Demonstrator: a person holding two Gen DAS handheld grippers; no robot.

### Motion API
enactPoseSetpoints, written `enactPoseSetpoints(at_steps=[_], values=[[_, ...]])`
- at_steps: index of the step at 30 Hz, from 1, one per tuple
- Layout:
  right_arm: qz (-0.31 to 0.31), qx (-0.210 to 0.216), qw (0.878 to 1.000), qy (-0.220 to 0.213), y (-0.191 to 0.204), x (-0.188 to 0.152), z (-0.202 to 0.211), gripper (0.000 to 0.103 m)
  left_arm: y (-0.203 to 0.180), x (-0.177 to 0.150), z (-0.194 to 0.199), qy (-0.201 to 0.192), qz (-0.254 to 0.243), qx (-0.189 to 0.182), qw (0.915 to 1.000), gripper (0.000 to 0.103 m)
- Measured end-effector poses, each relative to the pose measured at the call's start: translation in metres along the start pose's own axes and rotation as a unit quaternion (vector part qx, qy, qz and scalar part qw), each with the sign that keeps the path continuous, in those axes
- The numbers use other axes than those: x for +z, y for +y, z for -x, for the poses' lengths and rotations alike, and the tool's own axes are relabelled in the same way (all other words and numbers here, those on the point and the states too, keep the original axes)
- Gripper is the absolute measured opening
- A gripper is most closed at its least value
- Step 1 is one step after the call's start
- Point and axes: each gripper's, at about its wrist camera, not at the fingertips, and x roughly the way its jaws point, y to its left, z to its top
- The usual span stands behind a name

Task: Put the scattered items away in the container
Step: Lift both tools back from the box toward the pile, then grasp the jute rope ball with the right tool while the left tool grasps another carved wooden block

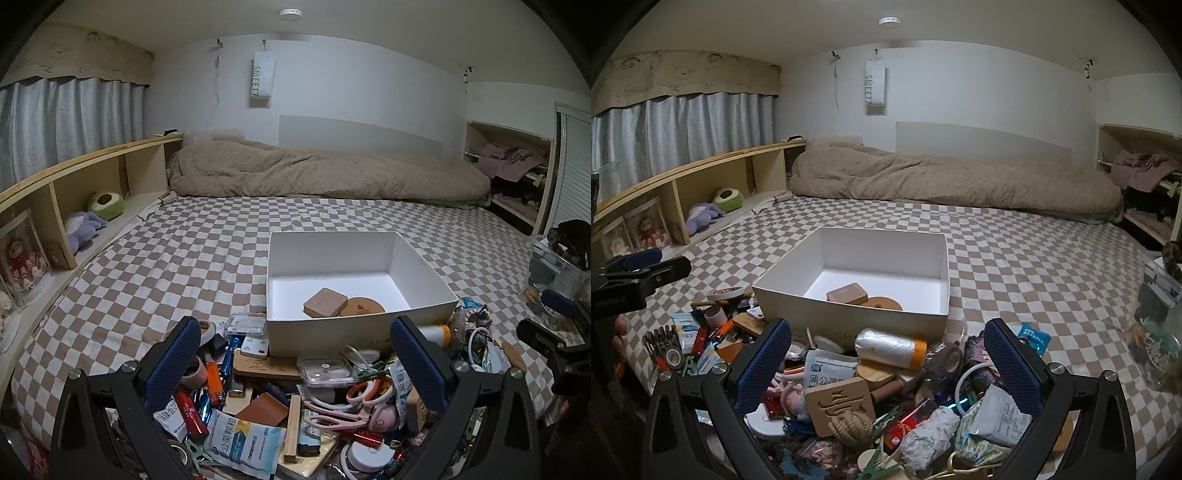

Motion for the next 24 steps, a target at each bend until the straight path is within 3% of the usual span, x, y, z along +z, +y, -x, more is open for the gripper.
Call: enactPoseSetpoints(at_steps=[9,17,21,24], values=[[-0.010,0.010,1.000,-0.010,0.000,-0.004,-0.005,0.103,0.005,-0.005,-0.009,0.005,0.018,-0.007,0.9998,0.103],[-0.031,0.035,0.999,-0.022,-0.003,-0.016,-0.016,0.103,0.000,-0.015,-0.011,-0.015,-0.008,-0.034,0.9993,0.103],[-0.038,0.039,0.998,-0.016,-0.004,-0.027,-0.026,0.103,0.000,-0.021,-0.017,-0.003,0.002,-0.054,0.9986,0.103],[-0.022,0.040,0.999,0.013,0.001,-0.038,-0.037,0.103,0.002,-0.026,-0.025,0.010,0.012,-0.066,0.9977,0.103]])
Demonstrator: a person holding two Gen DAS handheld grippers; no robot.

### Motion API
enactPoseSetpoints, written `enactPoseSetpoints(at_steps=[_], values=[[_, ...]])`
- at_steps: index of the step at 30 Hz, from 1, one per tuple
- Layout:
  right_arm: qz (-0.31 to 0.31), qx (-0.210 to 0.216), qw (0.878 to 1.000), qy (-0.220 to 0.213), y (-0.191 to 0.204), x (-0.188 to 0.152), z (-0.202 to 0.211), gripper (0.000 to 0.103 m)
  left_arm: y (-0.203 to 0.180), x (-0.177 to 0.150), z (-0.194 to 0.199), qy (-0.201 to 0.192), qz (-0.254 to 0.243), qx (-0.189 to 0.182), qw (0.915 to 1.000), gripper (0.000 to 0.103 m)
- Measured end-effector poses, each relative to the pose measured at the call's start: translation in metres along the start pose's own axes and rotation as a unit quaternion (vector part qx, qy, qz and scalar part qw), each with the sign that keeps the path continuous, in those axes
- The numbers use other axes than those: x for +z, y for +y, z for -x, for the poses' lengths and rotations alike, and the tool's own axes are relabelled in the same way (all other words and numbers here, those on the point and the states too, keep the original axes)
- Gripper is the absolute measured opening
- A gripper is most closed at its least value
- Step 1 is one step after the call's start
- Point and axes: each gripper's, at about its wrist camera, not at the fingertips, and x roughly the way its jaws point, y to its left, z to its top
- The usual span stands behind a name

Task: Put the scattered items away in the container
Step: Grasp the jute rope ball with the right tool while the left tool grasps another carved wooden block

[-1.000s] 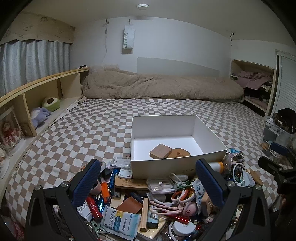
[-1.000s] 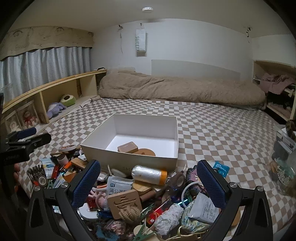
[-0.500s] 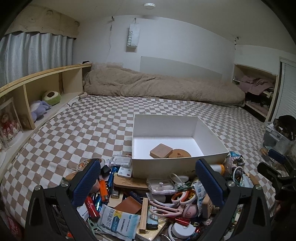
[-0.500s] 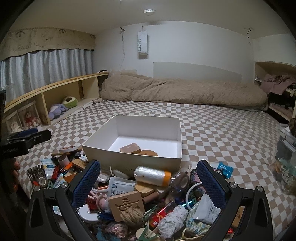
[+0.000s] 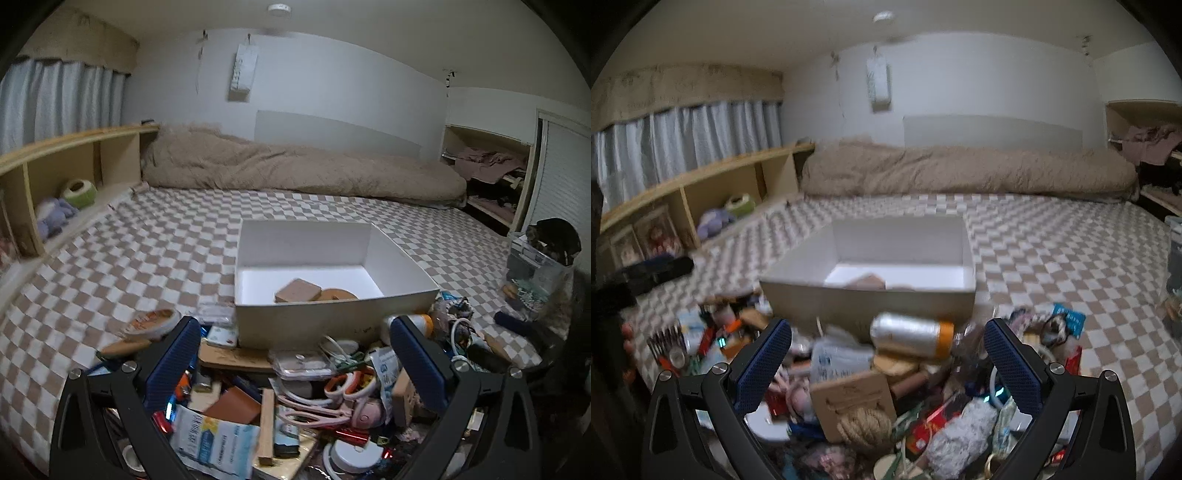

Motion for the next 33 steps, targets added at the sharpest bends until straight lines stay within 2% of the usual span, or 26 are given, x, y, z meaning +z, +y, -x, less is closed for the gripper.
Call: enactPoseSetpoints(at_steps=[5,9,14,15,16,18,23,25,27,28,33], values=[[0.019,0.004,0.999,0.040,0.004,-0.020,-0.014,0.103,0.002,-0.012,-0.012,0.021,0.011,-0.015,0.9996,0.103],[-0.002,0.033,0.996,0.081,-0.001,-0.031,-0.025,0.103,-0.001,-0.023,-0.022,0.041,0.011,-0.021,0.9989,0.103],[0.017,0.056,0.991,0.118,0.002,-0.044,-0.037,0.103,-0.008,-0.033,-0.030,0.056,0.005,-0.042,0.9975,0.103],[0.020,0.060,0.991,0.119,0.002,-0.045,-0.038,0.098,-0.010,-0.035,-0.031,0.058,0.003,-0.049,0.9971,0.103],[0.021,0.064,0.990,0.121,0.002,-0.046,-0.038,0.089,-0.012,-0.035,-0.031,0.058,0.001,-0.054,0.9968,0.102],[0.025,0.070,0.988,0.134,-0.001,-0.047,-0.043,0.079,-0.017,-0.036,-0.032,0.062,-0.002,-0.066,0.9959,0.101],[0.049,0.096,0.981,0.161,0.001,-0.055,-0.052,0.074,-0.032,-0.039,-0.033,0.064,-0.018,-0.094,0.9933,0.101],[0.074,0.089,0.980,0.161,0.005,-0.057,-0.053,0.061,-0.038,-0.042,-0.035,0.068,-0.024,-0.103,0.9920,0.101],[0.084,0.086,0.980,0.158,0.005,-0.056,-0.054,0.055,-0.044,-0.044,-0.037,0.072,-0.024,-0.109,0.9912,0.094],[0.077,0.092,0.980,0.157,0.003,-0.055,-0.054,0.050,-0.047,-0.046,-0.039,0.075,-0.023,-0.112,0.9906,0.091],[0.052,0.103,0.983,0.144,-0.007,-0.052,-0.045,0.037,-0.061,-0.051,-0.045,0.089,-0.029,-0.131,0.9870,0.088]])
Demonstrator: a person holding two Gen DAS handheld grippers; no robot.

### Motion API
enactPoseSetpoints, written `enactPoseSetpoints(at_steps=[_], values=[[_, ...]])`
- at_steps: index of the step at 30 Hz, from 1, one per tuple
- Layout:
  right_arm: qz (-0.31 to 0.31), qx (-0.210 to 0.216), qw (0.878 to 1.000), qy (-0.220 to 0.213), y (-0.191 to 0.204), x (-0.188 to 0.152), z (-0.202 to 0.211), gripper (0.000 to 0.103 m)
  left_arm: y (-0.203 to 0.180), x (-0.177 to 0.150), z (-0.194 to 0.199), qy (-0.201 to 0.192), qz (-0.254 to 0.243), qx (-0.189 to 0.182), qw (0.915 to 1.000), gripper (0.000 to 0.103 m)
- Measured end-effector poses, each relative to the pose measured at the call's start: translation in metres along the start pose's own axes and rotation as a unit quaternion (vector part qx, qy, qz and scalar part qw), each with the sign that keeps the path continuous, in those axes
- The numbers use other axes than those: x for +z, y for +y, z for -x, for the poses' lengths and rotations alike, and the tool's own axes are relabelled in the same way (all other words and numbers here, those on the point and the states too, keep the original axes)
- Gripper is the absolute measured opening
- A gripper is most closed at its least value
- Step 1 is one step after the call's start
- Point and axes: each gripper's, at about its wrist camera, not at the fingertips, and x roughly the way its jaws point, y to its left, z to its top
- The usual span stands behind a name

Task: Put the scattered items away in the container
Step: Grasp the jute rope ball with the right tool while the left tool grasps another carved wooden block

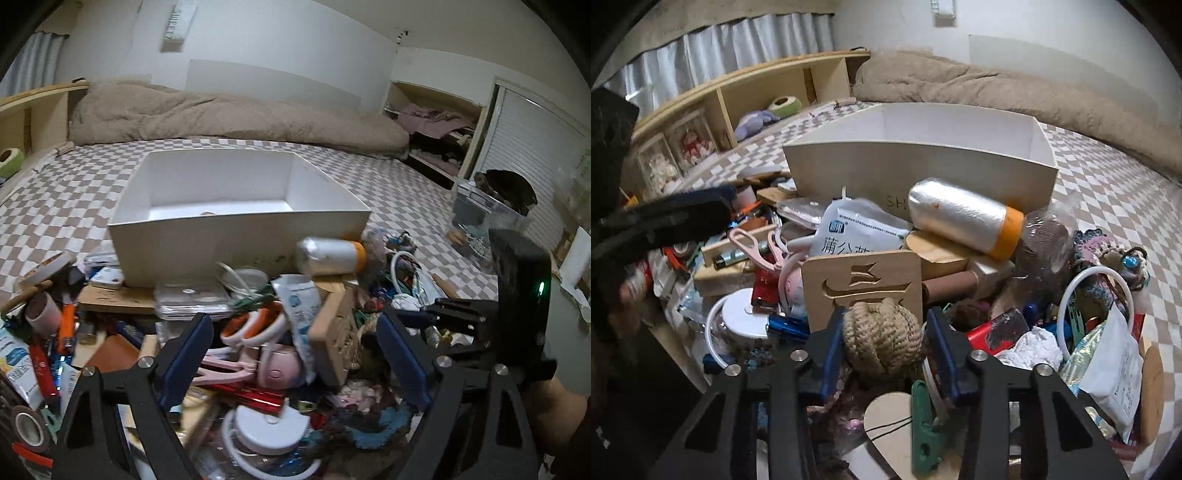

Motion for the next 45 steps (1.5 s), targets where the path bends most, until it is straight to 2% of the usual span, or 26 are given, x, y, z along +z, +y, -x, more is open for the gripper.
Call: enactPoseSetpoints(at_steps=[4,9,15,18,22,25,32,35,41,43,45], values=[[-0.045,0.020,0.999,-0.014,-0.017,0.001,0.013,0.036,-0.010,0.000,-0.009,0.006,-0.005,-0.017,0.9998,0.084],[-0.077,0.038,0.996,-0.032,-0.026,0.001,0.027,0.036,-0.026,-0.004,-0.017,0.011,-0.026,-0.020,0.9994,0.079],[-0.118,0.057,0.989,-0.063,-0.044,0.001,0.046,0.036,-0.051,-0.012,-0.024,0.006,-0.113,0.010,0.9935,0.079],[-0.140,0.062,0.985,-0.082,-0.054,0.003,0.055,0.036,-0.062,-0.018,-0.033,0.013,-0.167,0.033,0.9853,0.079],[-0.164,0.060,0.979,-0.108,-0.066,0.005,0.068,0.036,-0.077,-0.028,-0.046,0.024,-0.242,0.069,0.9674,0.079],[-0.182,0.057,0.974,-0.123,-0.077,0.001,0.078,0.036,-0.083,-0.033,-0.058,0.042,-0.275,0.100,0.9555,0.079],[-0.204,0.063,0.967,-0.139,-0.092,-0.003,0.089,0.036,-0.094,-0.043,-0.079,0.069,-0.330,0.141,0.9307,0.080],[-0.211,0.069,0.964,-0.143,-0.097,-0.004,0.090,0.036,-0.094,-0.044,-0.087,0.090,-0.341,0.157,0.9227,0.080],[-0.213,0.065,0.964,-0.143,-0.102,-0.006,0.091,0.036,-0.096,-0.048,-0.093,0.106,-0.365,0.187,0.9058,0.080],[-0.218,0.068,0.963,-0.143,-0.105,-0.008,0.091,0.036,-0.096,-0.049,-0.093,0.109,-0.372,0.193,0.9016,0.080],[-0.217,0.064,0.964,-0.143,-0.105,-0.008,0.090,0.036,-0.096,-0.049,-0.092,0.109,-0.372,0.193,0.9013,0.074]])
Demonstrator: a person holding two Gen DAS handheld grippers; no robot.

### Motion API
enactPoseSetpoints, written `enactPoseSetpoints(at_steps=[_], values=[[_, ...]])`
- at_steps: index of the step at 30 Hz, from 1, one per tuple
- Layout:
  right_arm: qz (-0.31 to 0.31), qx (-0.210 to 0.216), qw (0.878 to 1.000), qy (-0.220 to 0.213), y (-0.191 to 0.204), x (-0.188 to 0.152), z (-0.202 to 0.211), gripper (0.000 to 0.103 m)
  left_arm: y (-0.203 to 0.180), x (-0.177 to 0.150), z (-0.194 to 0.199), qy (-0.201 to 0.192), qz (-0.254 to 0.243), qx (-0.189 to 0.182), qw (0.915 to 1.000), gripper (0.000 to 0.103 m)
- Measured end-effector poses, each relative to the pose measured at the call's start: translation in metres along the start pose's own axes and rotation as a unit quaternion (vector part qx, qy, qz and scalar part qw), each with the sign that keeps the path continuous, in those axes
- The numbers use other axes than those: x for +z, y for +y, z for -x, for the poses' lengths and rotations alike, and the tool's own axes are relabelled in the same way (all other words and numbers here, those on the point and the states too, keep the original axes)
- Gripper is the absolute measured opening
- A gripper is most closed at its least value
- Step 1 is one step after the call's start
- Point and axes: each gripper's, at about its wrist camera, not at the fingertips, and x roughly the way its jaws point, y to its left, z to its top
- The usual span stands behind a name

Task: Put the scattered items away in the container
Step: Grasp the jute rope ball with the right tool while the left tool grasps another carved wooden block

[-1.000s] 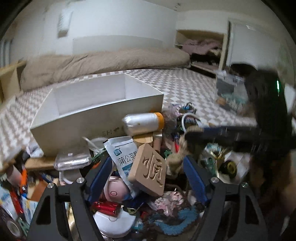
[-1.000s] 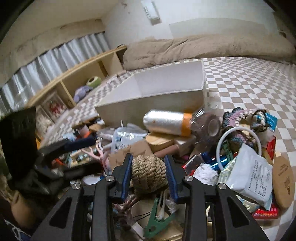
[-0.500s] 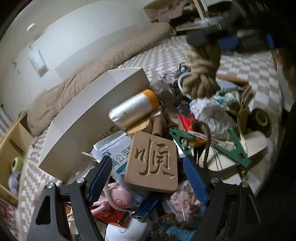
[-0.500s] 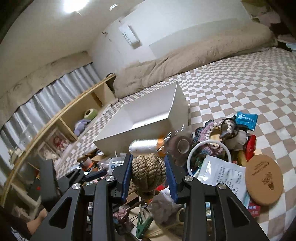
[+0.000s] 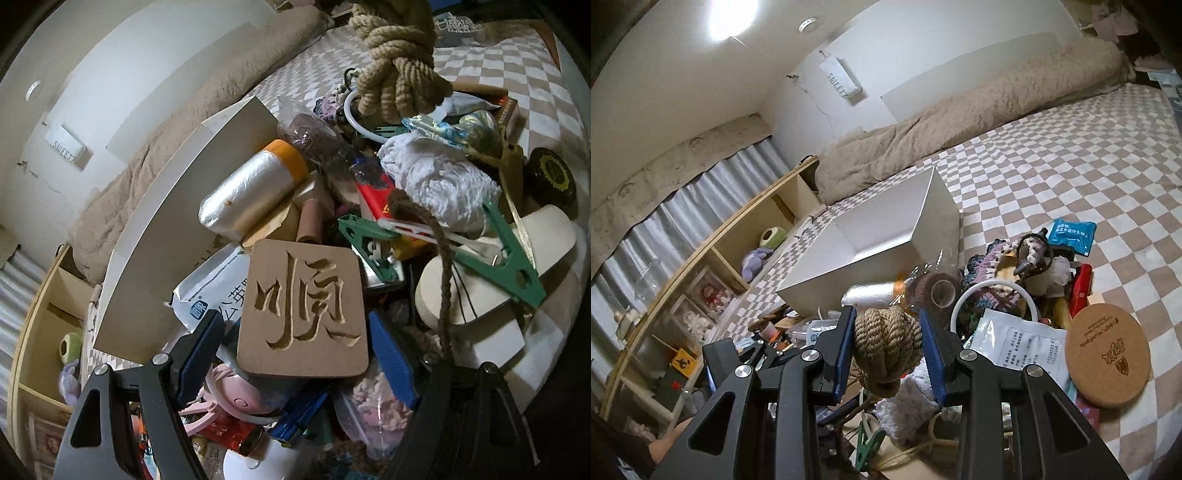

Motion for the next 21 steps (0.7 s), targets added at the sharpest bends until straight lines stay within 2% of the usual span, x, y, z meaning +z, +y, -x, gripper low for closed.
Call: enactPoseSetpoints(at_steps=[2,5,9,15,21], values=[[0.006,-0.006,1.000,0.002,0.001,-0.001,-0.001,0.036,0.001,-0.001,0.001,-0.002,0.008,-0.010,0.9999,0.065],[0.008,-0.005,1.000,0.006,0.001,-0.002,-0.002,0.036,0.005,-0.003,0.003,-0.006,0.030,-0.020,0.9993,0.065],[0.010,-0.005,1.000,0.007,0.002,-0.004,-0.002,0.036,0.018,-0.004,0.006,-0.010,0.084,-0.056,0.9948,0.064],[0.007,-0.003,1.000,0.004,0.004,-0.004,-0.001,0.036,0.042,-0.009,0.012,-0.015,0.176,-0.111,0.9779,0.064],[0.017,-0.007,1.000,0.009,0.012,-0.005,-0.005,0.036,0.061,-0.020,0.021,-0.022,0.255,-0.140,0.9564,0.064]])
